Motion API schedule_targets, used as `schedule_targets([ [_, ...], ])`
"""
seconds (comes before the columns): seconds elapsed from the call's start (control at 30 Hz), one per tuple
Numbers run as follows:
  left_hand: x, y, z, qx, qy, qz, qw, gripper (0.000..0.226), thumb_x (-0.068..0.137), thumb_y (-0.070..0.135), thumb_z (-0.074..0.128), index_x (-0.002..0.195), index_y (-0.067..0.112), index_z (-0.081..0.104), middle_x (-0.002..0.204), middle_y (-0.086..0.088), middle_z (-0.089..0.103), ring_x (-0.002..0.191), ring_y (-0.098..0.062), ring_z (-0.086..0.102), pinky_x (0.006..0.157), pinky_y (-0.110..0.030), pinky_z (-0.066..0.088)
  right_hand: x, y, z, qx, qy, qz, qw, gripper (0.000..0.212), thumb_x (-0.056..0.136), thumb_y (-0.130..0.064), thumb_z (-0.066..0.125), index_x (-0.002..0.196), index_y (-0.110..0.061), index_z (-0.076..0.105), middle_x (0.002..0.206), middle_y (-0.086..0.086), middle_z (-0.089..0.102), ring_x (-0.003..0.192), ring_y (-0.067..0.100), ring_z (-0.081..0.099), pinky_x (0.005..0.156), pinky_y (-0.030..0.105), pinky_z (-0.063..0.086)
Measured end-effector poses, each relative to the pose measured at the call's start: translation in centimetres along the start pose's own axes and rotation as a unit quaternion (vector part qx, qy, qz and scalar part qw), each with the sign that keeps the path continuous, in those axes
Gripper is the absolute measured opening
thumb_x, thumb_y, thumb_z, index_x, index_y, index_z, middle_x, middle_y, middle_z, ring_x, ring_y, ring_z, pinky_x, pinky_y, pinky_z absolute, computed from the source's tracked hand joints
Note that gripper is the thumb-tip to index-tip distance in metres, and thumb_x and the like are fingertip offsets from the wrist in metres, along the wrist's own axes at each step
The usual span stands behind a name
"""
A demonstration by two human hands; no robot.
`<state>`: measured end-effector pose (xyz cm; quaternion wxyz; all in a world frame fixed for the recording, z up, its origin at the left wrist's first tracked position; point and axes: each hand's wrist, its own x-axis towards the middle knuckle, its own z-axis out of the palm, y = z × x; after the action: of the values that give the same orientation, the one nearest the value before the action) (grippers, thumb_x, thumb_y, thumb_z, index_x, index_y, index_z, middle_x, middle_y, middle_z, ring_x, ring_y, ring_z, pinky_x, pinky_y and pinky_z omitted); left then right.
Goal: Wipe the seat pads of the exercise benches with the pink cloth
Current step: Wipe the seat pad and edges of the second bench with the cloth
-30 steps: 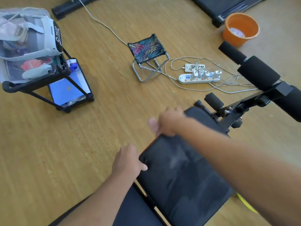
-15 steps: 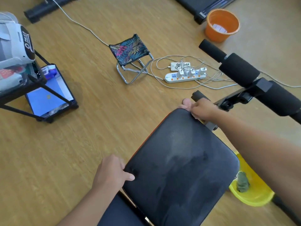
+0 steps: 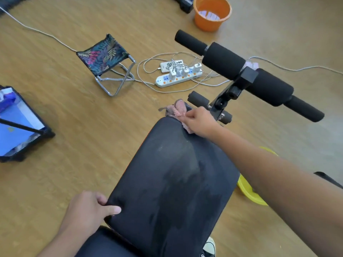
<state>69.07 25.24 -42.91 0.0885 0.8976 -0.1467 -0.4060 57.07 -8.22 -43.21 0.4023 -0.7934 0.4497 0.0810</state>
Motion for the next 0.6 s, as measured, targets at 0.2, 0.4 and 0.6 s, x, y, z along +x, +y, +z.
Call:
schedule_targets([
  [0.2,-0.4,0.3,0.0,-0.017,0.003,0.006,1.000,0.049,0.054,0.020,0.099,0.035,0.019,0.054,0.033,0.006,0.048,0.045,-0.021,0.045,0.051,-0.031,0.035,-9.7,13.1,-4.6,-0.018,-0.016,0.136,0.990,0.052,0.098,-0.029,0.063,0.057,-0.008,0.040,0.059,0.003,0.039,0.062,0.021,0.038,0.056,0.032,0.031],
  [0.4,-0.1,0.6,0.1,-0.019,0.005,-0.009,1.000,0.031,0.052,0.022,0.100,0.053,0.013,0.070,0.061,-0.006,0.071,0.067,-0.027,0.066,0.065,-0.037,0.047,-3.7,4.6,-1.0,0.083,0.027,0.053,0.995,0.054,0.095,-0.039,0.066,0.052,-0.015,0.043,0.054,-0.001,0.039,0.049,0.010,0.036,0.051,0.021,0.032],
  [0.6,0.7,-1.0,0.3,0.002,-0.015,-0.010,1.000,0.027,0.045,0.032,0.101,0.050,0.023,0.076,0.052,0.004,0.072,0.067,-0.027,0.070,0.072,-0.044,0.055,-4.1,7.5,-1.7,0.019,0.003,0.038,0.999,0.052,0.099,-0.036,0.061,0.058,-0.014,0.037,0.060,0.005,0.032,0.059,0.019,0.030,0.055,0.030,0.027],
])
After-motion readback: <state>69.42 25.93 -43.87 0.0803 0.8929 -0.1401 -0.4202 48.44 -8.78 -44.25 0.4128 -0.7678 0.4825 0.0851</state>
